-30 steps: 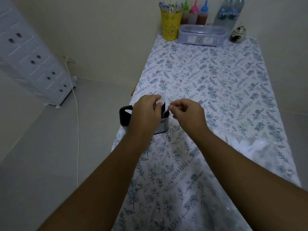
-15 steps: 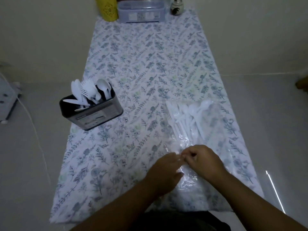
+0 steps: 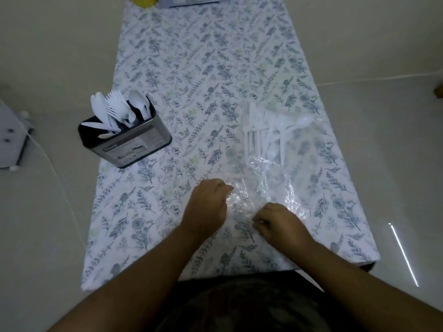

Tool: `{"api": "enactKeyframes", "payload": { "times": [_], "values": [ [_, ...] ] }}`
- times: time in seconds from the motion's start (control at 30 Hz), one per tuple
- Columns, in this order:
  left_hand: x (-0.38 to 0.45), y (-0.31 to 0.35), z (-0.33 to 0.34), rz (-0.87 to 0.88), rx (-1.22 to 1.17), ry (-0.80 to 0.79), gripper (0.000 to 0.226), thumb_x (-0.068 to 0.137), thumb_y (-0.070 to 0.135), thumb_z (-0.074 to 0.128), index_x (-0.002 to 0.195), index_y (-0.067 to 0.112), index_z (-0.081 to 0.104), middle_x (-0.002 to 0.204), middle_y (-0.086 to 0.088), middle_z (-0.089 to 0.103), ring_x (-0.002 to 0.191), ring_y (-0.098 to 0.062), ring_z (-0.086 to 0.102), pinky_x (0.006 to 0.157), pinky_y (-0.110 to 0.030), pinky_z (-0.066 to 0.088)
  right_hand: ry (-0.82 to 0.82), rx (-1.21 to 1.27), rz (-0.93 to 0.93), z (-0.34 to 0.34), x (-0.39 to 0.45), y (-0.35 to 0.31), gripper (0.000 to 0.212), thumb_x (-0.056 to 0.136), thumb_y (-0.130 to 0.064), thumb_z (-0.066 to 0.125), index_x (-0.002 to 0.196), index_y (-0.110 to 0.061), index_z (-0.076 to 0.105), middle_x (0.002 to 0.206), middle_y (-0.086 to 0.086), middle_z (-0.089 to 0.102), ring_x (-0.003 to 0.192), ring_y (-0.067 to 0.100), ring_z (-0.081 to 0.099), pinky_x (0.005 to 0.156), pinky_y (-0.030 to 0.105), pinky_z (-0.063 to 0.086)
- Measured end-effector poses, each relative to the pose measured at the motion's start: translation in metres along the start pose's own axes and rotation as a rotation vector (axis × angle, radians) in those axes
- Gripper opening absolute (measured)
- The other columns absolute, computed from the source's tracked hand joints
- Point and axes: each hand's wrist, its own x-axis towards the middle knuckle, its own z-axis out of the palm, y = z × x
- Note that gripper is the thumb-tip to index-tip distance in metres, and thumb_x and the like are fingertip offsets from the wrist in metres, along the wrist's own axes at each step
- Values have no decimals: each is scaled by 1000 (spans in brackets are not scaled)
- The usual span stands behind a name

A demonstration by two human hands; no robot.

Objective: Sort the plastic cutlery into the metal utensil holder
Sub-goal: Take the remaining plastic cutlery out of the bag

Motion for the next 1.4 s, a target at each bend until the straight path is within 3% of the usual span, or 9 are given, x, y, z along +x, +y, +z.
{"api": "enactKeyframes", "payload": {
  "times": [0.23,0.37,0.5,0.67,0.8,0.9,1.0,1.23,1.4],
  "values": [
    [-59,2,2,116,12,-112,44,85,13,59,128,8,63,124,-12,63,115,-27,56,99,-41,48,-90,193,186,5,25,-30,10,91,-31,71,92,-25,78,81,-12,68,76,5,59,62,5,35],
    [-56,-1,2,170,48,-126,49,84,14,58,133,8,59,122,-14,61,112,-28,55,96,-41,48,-72,219,208,7,31,-39,12,93,-26,68,82,-26,73,75,-13,66,70,5,58,65,19,41],
    [-64,-4,7,183,77,-203,52,84,17,58,136,10,57,127,-14,60,118,-29,53,102,-42,46,-21,280,246,5,33,-42,28,93,-25,68,69,-35,61,73,-12,65,72,6,61,60,9,39],
    [-60,3,3,106,94,-233,49,79,25,59,126,12,63,119,-9,62,110,-25,52,98,-43,47,200,390,254,-7,28,-48,18,94,-18,67,77,-22,70,71,0,68,67,9,61,62,9,46],
    [-60,10,1,139,169,-255,60,80,35,57,139,22,51,117,-10,59,107,-27,51,97,-43,42,160,300,182,-19,29,-51,13,95,-19,66,86,-22,75,74,-10,69,72,1,63,65,12,49],
    [-66,2,1,145,249,-301,59,84,46,54,140,27,51,129,-15,56,123,-33,49,103,-48,42,279,274,136,-40,34,-51,11,95,-18,67,96,-18,78,81,-9,71,74,1,64,73,24,55],
    [-69,-1,-5,88,292,-337,62,87,51,49,142,25,49,140,-19,52,133,-37,46,109,-53,40,421,307,170,-67,40,-53,11,96,-20,66,100,-19,76,77,-10,68,69,0,62,66,15,49],
    [-64,8,-3,130,143,-446,68,95,54,39,156,40,12,165,-12,13,152,-34,5,120,-49,11,233,226,146,-62,42,-63,8,95,-24,66,98,-25,74,60,-12,62,57,4,60,55,21,46],
    [-76,-24,-15,72,157,-477,54,99,57,24,151,42,26,166,-3,11,153,-28,1,122,-48,7,310,332,168,-96,40,-67,17,89,-17,70,102,-28,75,62,-5,63,57,6,59,63,25,54]
  ]
}}
